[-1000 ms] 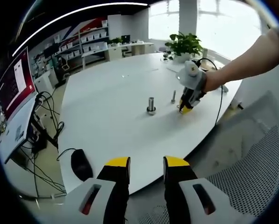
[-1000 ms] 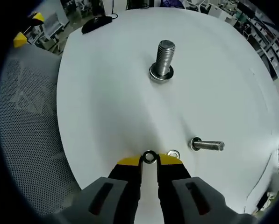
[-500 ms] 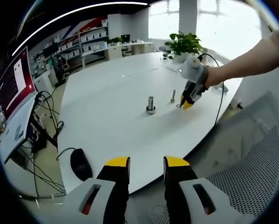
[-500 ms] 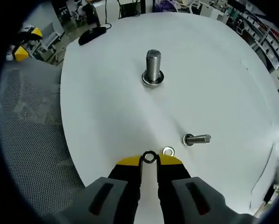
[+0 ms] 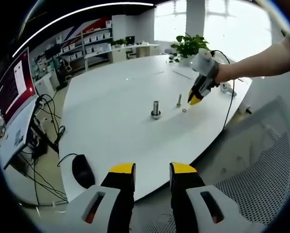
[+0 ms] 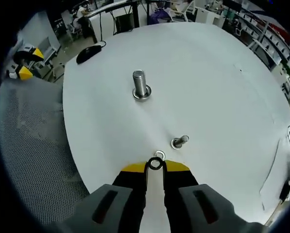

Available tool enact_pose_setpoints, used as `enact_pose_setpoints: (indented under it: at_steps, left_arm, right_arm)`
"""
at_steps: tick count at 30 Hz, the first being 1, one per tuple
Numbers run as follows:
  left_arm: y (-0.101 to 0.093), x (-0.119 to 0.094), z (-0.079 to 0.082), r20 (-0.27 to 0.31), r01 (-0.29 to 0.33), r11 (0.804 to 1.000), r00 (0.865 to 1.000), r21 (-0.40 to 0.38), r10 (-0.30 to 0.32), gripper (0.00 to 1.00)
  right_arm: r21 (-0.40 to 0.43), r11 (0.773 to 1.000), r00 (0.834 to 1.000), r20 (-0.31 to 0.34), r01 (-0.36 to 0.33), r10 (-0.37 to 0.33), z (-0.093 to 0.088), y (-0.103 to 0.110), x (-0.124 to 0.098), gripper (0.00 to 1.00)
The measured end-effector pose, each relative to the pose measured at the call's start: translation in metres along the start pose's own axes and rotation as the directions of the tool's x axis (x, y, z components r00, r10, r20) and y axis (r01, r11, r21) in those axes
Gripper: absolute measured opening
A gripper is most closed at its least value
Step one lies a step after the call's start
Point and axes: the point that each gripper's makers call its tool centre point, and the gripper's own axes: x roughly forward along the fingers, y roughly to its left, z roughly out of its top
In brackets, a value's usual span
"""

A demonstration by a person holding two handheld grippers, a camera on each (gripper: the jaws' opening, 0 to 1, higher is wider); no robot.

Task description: Place the washer onto the threaded stud by aligning its center hole with the stud, sliding it down to the base, and recovering from edge contact or off-axis alignment until the washer reaches the visible bottom stop.

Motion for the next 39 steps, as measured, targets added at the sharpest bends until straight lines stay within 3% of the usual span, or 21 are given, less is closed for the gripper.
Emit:
enact_pose_setpoints:
  at_steps: [3,14,39]
  left_arm:
    - [0.002,-0.002,0.003,0.022,0.004,0.999,1.000,-0.039,-0.003,0.29]
    - [-0.003,0.000,0.000,-0.003,0.015,1.000,1.000,-0.010,-0.015,0.28]
    - [-0.004,0.001,-0.004,-0.021,0.020,1.000,1.000,-0.010,-0.020,0.27]
  right_arm:
    - [0.012,1.000,1.000,0.022,0.015,-0.015,0.003,-0.006,-0.006,0.14]
    - [0.056,0.998,0.999,0.035,0.024,-0.026,-0.006,-0.022,-0.011,0.14]
    - [0.065,0.997,0.994,0.095,0.046,-0.052,0.017,-0.043,-0.024,0.14]
